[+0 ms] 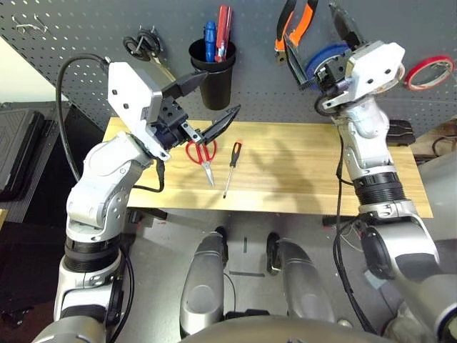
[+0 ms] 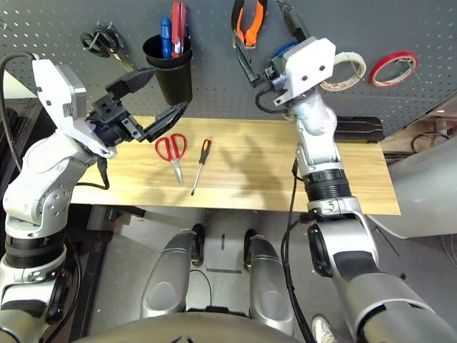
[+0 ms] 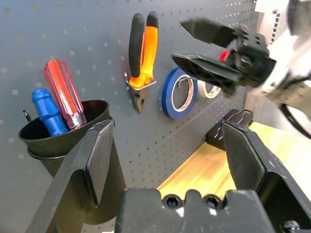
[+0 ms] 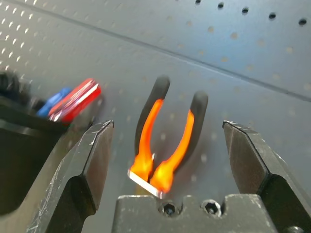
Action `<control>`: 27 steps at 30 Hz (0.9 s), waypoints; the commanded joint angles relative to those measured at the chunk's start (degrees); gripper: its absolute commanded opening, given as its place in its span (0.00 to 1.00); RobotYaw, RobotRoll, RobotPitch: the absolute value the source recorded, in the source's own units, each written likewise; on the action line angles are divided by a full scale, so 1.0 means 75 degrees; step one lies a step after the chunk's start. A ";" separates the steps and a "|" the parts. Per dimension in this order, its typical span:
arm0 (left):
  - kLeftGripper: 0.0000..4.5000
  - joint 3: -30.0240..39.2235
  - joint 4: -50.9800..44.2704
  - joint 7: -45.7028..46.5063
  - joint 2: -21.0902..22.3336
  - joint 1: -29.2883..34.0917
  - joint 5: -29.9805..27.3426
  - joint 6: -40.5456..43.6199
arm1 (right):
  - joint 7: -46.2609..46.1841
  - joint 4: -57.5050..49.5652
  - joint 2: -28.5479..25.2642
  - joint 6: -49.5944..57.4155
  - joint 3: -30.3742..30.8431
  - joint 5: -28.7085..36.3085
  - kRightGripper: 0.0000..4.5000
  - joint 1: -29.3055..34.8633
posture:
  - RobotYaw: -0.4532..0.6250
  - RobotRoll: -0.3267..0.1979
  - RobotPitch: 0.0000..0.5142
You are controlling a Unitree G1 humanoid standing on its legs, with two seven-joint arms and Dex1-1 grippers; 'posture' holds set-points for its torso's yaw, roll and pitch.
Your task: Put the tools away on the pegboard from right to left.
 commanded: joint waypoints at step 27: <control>1.00 -0.1646 0.1373 0.0137 0.0012 0.1459 0.2128 -0.0182 | 0.2833 -0.1369 -0.1968 0.3124 0.0837 0.0003 0.99 0.4072 | 0.61 0.62 0.51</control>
